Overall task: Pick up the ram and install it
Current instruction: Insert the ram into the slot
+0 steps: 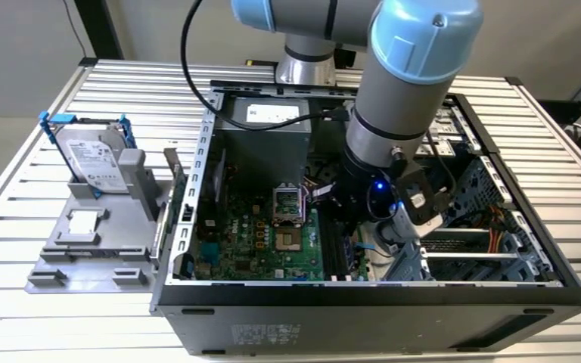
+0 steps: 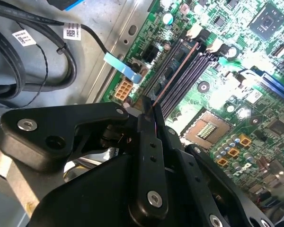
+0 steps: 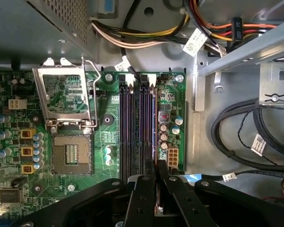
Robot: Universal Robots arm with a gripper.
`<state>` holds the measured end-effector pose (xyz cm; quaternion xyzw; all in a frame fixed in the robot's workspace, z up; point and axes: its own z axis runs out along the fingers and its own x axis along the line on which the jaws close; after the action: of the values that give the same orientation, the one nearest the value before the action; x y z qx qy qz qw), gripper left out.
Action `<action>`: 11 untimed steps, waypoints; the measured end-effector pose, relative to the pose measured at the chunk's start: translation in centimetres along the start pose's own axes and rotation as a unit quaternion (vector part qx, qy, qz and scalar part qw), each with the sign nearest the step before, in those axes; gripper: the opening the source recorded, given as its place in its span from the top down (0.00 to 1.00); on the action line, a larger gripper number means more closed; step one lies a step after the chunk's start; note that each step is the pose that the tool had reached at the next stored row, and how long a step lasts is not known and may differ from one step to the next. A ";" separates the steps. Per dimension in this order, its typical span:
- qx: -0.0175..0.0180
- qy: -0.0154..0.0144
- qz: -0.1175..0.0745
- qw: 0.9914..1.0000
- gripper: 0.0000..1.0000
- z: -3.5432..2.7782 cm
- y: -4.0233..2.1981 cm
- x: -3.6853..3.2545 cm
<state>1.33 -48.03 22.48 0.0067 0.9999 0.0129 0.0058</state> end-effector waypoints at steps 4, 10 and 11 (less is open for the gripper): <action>0.001 0.000 -0.001 1.000 1.00 0.18 0.08 0.02; 0.002 0.001 -0.001 1.000 1.00 0.65 0.32 0.03; 0.002 0.001 -0.001 1.000 1.00 0.67 0.33 0.03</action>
<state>1.32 -47.68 21.81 0.0060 0.9999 0.0105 0.0048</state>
